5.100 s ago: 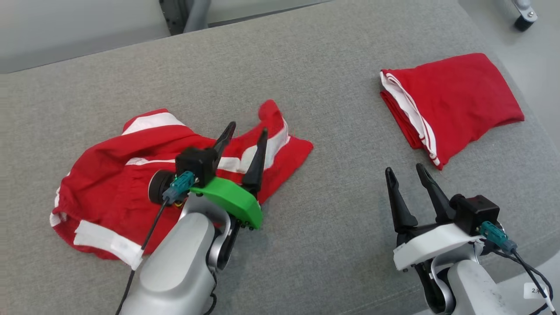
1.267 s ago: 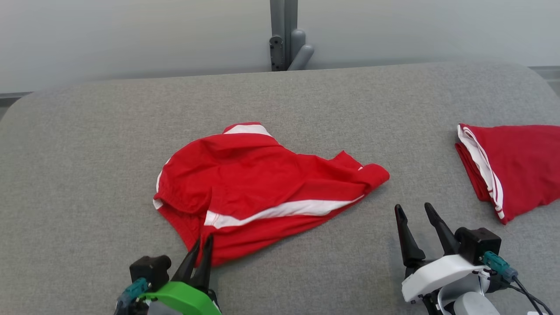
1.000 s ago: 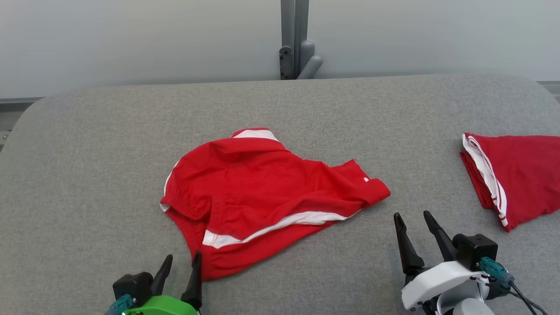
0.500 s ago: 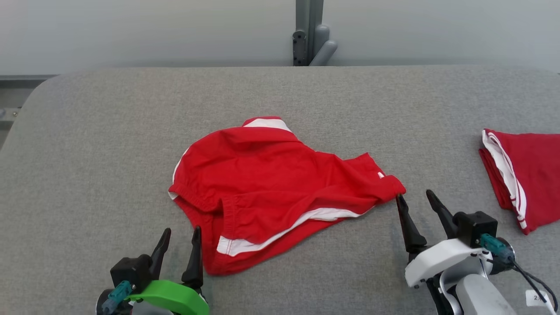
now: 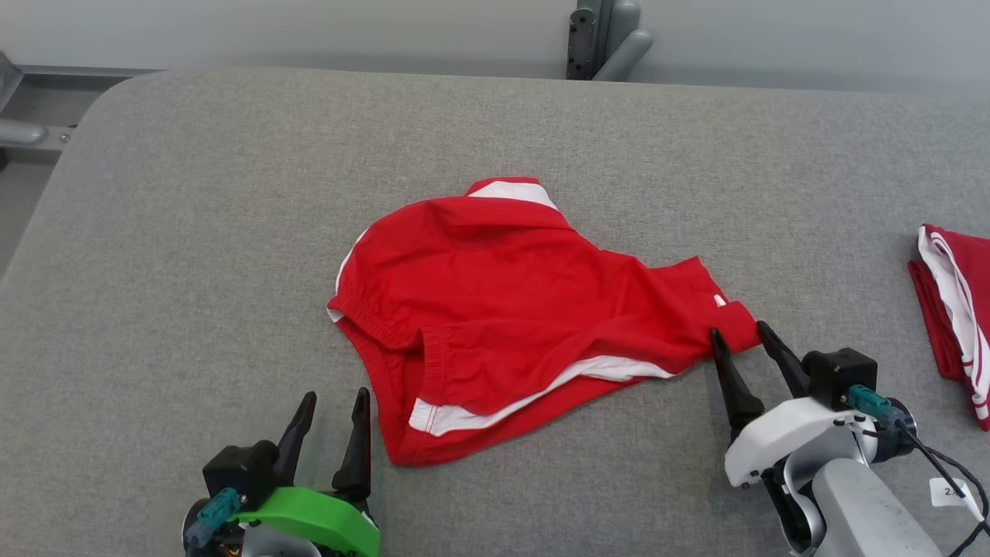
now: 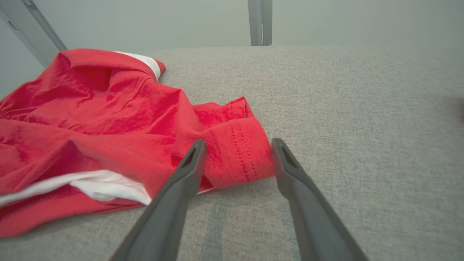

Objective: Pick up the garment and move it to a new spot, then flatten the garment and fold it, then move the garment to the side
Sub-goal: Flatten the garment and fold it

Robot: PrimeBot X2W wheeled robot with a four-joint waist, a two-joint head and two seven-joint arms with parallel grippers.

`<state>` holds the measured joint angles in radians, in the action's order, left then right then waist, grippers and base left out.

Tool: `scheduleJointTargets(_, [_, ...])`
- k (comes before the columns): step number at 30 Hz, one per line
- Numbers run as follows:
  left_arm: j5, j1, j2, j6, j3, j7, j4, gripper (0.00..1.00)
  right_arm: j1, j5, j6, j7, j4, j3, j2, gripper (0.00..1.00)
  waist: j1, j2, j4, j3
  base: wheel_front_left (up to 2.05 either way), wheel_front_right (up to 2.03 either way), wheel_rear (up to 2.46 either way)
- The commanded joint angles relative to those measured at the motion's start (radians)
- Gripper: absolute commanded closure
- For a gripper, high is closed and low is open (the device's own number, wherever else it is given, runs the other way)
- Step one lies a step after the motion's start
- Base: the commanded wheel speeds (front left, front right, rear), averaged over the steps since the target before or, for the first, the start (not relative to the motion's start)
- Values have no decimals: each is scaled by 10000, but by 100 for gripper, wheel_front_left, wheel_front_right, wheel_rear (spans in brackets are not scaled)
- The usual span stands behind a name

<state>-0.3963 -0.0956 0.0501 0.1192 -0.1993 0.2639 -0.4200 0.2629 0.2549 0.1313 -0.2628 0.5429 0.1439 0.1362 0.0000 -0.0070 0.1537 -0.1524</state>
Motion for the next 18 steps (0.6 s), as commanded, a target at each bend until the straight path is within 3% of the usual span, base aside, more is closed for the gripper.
scheduleJointTargets(1, [-119,-238,14,-4,-38,1,95,0,138,123,-12,-24,81,119,21,58,0,70,-42,-61,0,0,0])
scheduleJointTargets(3, [-114,-225,13,-10,-45,1,113,0,183,176,-12,-24,106,210,35,93,0,70,-115,-73,0,0,0])
scheduleJointTargets(4, [-121,-230,13,-10,-29,1,122,0,217,205,-12,-24,74,259,38,100,0,70,-165,-68,0,0,0])
scheduleJointTargets(10, [-103,-138,14,9,56,1,89,0,105,390,-12,-23,-299,495,16,100,0,70,-539,79,0,0,0])
scheduleJointTargets(18, [-2,153,15,45,46,1,218,0,-599,1293,-12,-23,-1488,1317,119,100,0,70,-1596,599,0,0,0])
